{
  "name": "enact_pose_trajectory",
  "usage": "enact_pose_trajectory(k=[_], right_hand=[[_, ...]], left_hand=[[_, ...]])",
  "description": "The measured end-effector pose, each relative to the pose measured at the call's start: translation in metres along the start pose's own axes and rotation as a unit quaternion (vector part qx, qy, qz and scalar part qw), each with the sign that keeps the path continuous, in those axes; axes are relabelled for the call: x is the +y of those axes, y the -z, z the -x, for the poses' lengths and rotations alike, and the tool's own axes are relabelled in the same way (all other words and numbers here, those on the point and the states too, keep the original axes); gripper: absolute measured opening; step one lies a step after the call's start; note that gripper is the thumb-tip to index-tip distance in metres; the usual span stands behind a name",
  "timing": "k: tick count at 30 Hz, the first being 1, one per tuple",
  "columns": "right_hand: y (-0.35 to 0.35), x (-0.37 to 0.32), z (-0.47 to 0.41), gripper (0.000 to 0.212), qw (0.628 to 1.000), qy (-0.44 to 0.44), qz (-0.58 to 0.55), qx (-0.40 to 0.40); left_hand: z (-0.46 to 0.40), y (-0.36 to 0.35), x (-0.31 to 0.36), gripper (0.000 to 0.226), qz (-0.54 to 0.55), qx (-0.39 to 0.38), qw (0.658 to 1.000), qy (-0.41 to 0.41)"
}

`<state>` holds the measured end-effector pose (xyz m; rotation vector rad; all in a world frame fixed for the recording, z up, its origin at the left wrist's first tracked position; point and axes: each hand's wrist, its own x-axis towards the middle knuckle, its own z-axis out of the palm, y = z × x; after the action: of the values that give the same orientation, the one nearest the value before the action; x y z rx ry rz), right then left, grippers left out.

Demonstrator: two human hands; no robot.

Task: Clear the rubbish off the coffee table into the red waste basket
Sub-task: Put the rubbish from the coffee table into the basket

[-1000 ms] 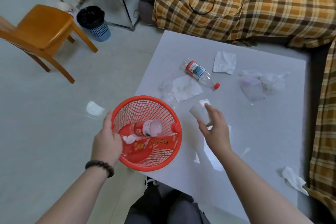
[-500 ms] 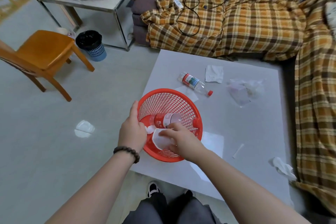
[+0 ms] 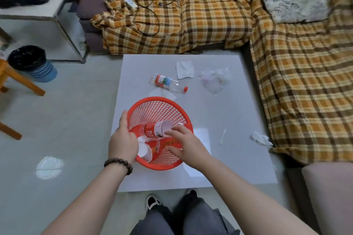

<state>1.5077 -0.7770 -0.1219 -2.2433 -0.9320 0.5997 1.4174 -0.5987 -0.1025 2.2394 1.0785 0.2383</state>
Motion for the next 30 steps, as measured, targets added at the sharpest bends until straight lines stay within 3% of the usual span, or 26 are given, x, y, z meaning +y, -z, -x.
enact_pose_trajectory(k=[6, 16, 23, 30], right_hand=[[0.048, 0.095, 0.041, 0.046, 0.983, -0.143, -0.008, 0.119], [0.106, 0.295, 0.077, 0.061, 0.930, -0.356, 0.035, 0.078], [0.118, 0.402, 0.060, 0.071, 0.920, -0.386, 0.065, 0.022], [0.097, 0.439, 0.036, 0.062, 0.923, -0.375, 0.086, -0.028]], left_hand=[[-0.002, -0.043, 0.032, 0.066, -0.006, -0.044, 0.999, -0.011], [-0.001, -0.114, 0.103, 0.064, -0.052, -0.039, 0.998, 0.005], [-0.003, -0.183, 0.131, 0.065, -0.071, 0.004, 0.997, 0.025], [-0.011, -0.212, 0.085, 0.068, -0.090, 0.005, 0.995, 0.052]])
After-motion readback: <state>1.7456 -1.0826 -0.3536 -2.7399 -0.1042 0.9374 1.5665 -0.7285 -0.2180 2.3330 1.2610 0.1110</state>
